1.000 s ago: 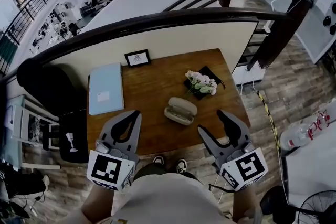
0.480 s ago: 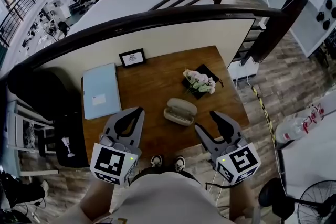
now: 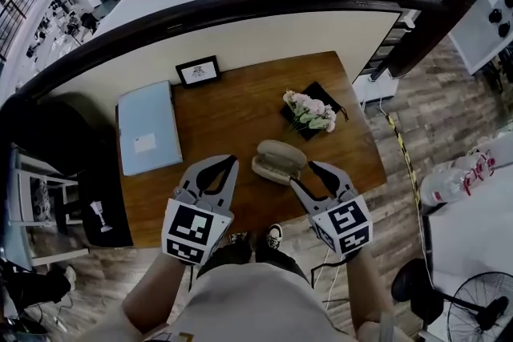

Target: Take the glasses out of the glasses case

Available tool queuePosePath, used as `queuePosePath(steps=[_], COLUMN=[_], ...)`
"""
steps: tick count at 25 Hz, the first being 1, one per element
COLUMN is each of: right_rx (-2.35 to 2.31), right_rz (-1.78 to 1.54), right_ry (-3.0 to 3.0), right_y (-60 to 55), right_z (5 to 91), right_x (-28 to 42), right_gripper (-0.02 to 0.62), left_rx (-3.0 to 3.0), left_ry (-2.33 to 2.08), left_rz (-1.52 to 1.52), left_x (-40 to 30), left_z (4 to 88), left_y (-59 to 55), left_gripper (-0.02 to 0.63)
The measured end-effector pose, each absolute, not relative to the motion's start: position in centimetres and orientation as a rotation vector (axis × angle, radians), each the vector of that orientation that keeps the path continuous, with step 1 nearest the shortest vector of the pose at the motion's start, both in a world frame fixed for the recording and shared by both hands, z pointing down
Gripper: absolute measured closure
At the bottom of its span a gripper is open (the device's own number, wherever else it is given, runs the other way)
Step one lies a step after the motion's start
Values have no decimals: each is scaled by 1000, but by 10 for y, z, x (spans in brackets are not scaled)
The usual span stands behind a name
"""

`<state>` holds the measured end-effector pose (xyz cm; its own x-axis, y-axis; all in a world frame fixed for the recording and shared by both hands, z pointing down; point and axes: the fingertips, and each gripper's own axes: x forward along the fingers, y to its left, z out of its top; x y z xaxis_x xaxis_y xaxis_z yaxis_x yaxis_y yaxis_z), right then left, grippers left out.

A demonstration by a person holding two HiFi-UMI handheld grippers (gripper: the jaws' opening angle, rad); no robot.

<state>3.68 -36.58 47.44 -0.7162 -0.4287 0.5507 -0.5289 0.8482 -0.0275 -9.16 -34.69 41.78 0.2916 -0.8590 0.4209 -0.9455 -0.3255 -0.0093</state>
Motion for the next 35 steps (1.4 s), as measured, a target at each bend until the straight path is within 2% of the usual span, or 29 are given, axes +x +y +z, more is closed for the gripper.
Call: queuePosePath(steps=[13,21,35], right_rx=[491,418,273], right_rz=[510,463,278], right_ry=[-2304,-2148,-2021], right_y=[-395,-400,-376], right_z=[619,698,749], right_x=[-3,-3,-14], right_gripper=[393,393,408], left_rx=[2284,2220,2081], left_ry=[-1502,-1417,-1242], left_rz=[653,732,957], left_x=[-86,-81,-73], left_z=[534,611,740], left_y=[-386,-397,-370], left_gripper=[604,604,604])
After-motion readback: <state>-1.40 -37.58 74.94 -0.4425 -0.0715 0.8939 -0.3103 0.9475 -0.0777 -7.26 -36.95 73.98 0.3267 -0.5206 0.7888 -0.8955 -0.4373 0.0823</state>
